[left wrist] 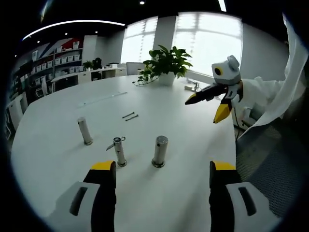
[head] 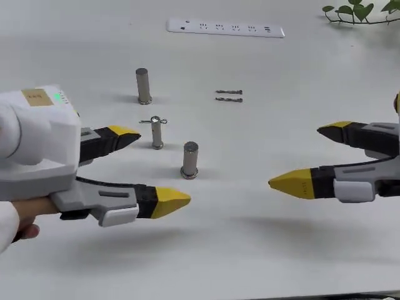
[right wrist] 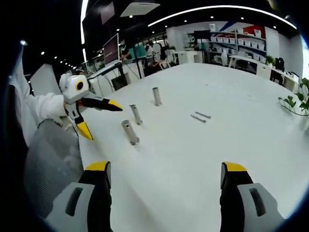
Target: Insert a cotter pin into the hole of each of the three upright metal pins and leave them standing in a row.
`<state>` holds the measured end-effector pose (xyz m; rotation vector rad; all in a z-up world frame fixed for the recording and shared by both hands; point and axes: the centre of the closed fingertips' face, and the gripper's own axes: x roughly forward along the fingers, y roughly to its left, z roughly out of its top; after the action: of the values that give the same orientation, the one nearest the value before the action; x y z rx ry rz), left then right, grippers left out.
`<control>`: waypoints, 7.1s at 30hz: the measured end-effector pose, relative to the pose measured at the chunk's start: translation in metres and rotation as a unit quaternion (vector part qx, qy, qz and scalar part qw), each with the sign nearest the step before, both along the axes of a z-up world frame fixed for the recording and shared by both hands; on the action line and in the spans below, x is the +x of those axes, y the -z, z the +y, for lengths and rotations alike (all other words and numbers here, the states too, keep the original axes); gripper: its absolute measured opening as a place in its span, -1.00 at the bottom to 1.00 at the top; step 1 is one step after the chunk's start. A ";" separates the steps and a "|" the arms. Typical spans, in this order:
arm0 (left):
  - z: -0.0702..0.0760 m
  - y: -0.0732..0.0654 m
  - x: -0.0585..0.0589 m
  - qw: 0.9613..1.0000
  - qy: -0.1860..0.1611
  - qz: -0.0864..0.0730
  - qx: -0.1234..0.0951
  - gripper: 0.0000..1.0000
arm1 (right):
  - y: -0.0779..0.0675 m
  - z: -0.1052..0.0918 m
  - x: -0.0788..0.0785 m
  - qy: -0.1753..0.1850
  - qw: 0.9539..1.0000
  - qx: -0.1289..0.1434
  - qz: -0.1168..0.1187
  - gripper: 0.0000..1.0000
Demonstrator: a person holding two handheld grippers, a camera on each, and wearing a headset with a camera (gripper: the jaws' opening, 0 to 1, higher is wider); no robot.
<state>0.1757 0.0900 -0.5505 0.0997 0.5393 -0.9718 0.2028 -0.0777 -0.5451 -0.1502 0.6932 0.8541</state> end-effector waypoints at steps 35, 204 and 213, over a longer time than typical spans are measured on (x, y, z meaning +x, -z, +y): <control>0.012 -0.019 -0.012 1.000 -0.017 0.011 -0.021 0.97 | -0.011 0.016 0.073 -0.191 0.974 -0.124 -0.017 0.58; -0.020 -0.069 0.046 0.991 -0.054 0.009 -0.120 0.04 | -0.034 0.089 0.063 -0.373 0.861 -0.299 -0.173 -1.00; -0.027 -0.069 0.058 0.989 -0.052 0.025 -0.137 -0.08 | -0.040 0.089 0.048 -0.364 0.865 -0.289 -0.192 -1.00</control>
<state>0.2336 0.0630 -0.4815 -0.1984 0.4482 -0.9400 0.2509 0.0112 -0.5049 -1.1556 0.4877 1.2621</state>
